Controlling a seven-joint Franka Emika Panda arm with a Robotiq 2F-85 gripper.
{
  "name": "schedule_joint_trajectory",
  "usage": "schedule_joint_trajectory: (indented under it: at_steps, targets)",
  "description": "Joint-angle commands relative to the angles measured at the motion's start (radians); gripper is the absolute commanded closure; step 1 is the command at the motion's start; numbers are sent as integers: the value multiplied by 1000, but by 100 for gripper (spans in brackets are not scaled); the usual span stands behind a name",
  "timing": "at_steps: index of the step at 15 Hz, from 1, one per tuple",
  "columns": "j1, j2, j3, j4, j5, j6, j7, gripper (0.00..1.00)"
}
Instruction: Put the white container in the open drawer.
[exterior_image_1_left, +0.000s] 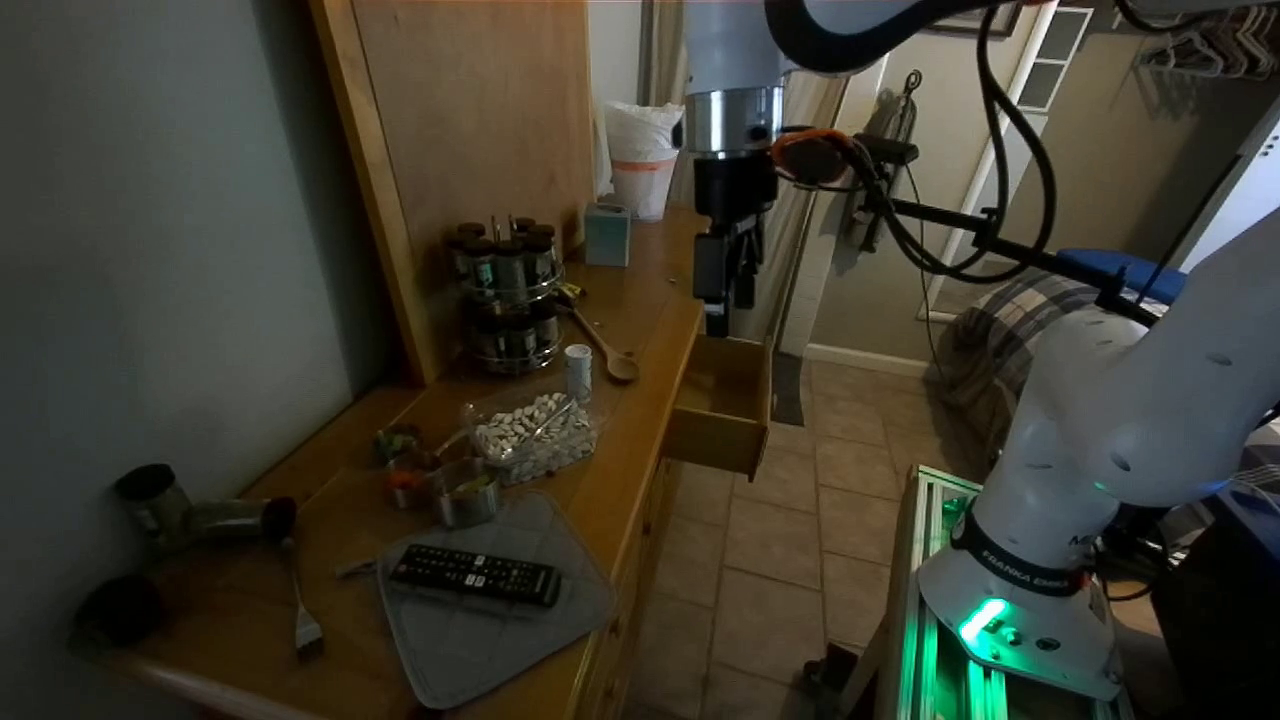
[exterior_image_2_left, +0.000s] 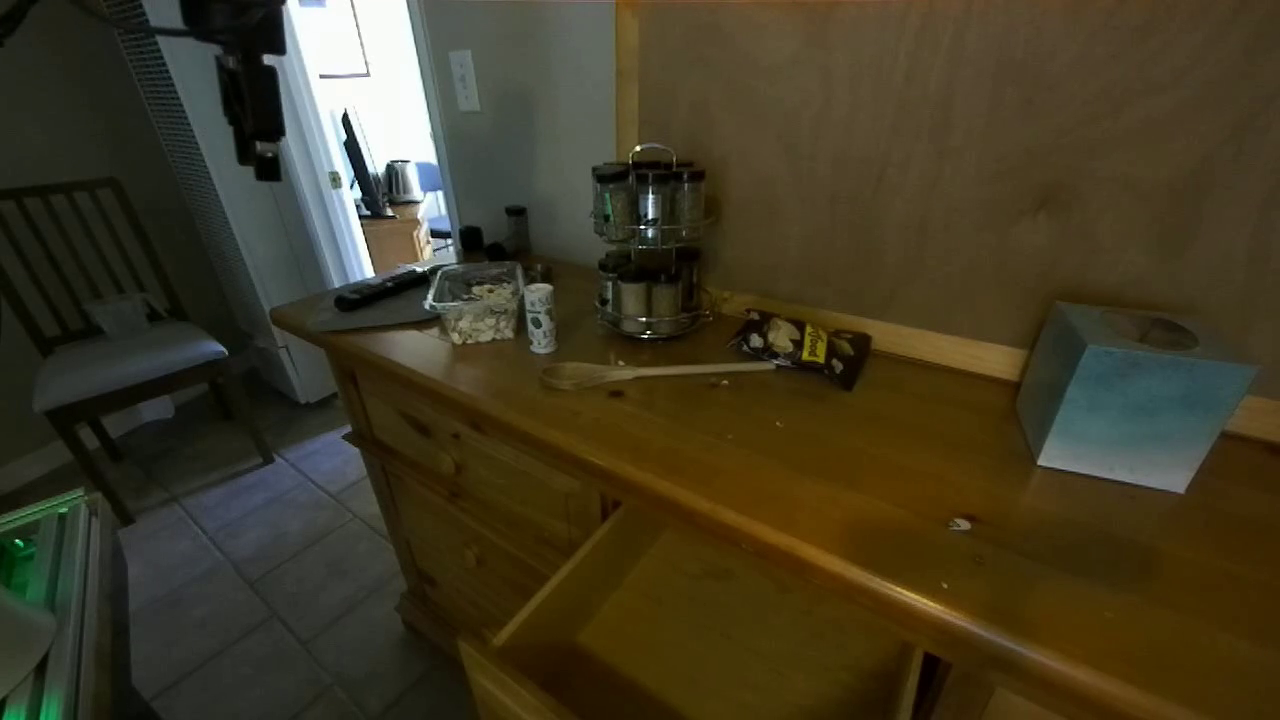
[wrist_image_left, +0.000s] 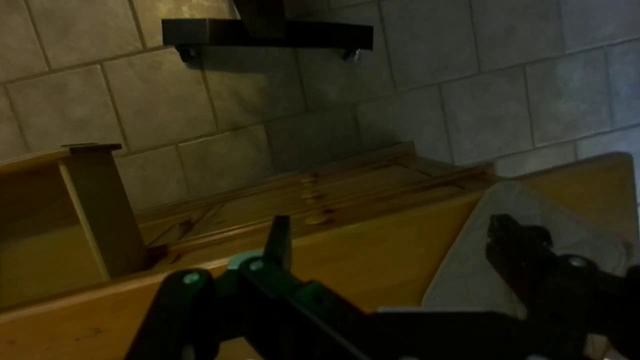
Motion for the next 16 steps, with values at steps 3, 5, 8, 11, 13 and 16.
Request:
schedule_joint_trajectory:
  at_steps: [3,5,8,11,13,16]
  targets:
    - [-61,82,13,-1,-85,273,108,0]
    - [-81,107,18,-12,-167,358,144,0]
    - [-95,147,2,-26,-227,459,174,0]
    - [-98,189,-16,-46,-213,541,164,0]
    - [-102,216,-24,-67,-217,603,171,0]
    - [-116,258,-35,-83,-239,680,193,0]
